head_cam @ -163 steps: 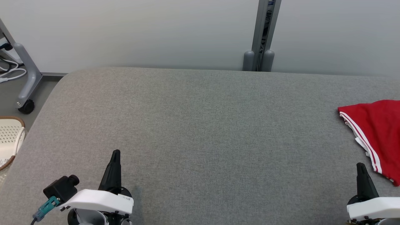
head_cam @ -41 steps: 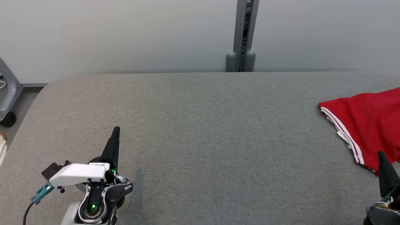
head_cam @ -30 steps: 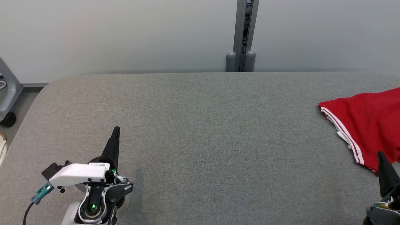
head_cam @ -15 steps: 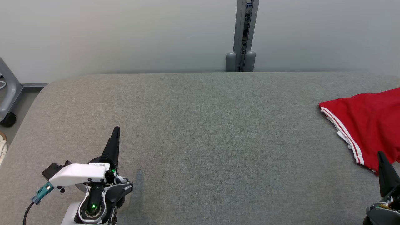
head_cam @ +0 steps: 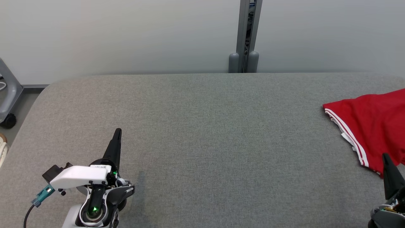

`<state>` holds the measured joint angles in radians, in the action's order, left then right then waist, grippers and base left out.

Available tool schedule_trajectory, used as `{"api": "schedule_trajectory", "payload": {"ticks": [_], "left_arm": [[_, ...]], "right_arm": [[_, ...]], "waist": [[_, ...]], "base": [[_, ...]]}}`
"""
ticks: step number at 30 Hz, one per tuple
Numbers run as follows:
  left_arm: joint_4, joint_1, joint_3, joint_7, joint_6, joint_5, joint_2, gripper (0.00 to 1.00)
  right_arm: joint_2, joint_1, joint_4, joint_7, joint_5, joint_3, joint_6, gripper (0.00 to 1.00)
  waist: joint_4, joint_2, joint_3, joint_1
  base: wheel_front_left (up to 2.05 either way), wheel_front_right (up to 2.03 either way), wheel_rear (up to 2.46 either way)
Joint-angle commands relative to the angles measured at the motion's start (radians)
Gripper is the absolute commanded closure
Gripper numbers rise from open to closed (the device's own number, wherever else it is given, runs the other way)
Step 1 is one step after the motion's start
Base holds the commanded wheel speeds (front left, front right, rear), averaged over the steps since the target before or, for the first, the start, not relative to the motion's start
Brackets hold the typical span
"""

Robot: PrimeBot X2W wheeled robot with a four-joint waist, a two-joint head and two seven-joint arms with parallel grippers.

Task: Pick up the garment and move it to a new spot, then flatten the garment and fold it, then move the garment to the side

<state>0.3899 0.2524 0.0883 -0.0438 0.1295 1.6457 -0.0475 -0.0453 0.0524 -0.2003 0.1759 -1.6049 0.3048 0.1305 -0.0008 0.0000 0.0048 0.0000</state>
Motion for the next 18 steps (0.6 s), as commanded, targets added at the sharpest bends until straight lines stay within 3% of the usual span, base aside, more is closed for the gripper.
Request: {"api": "schedule_trajectory", "payload": {"ticks": [1,18], "left_arm": [[-0.001,0.015,0.0,-0.001,0.003,0.004,-0.005,1.0],[-0.001,0.015,0.0,0.0,0.003,0.005,-0.005,1.0]], "right_arm": [[-0.009,0.008,0.005,0.004,-0.005,0.001,0.0,1.0],[-0.009,0.008,0.005,0.004,-0.005,0.001,0.0,1.0]], "waist": [[0.0,0.0,0.0,0.0],[0.0,0.0,0.0,0.0]], "base": [[0.0,0.0,0.0],[0.0,0.0,0.0]]}}
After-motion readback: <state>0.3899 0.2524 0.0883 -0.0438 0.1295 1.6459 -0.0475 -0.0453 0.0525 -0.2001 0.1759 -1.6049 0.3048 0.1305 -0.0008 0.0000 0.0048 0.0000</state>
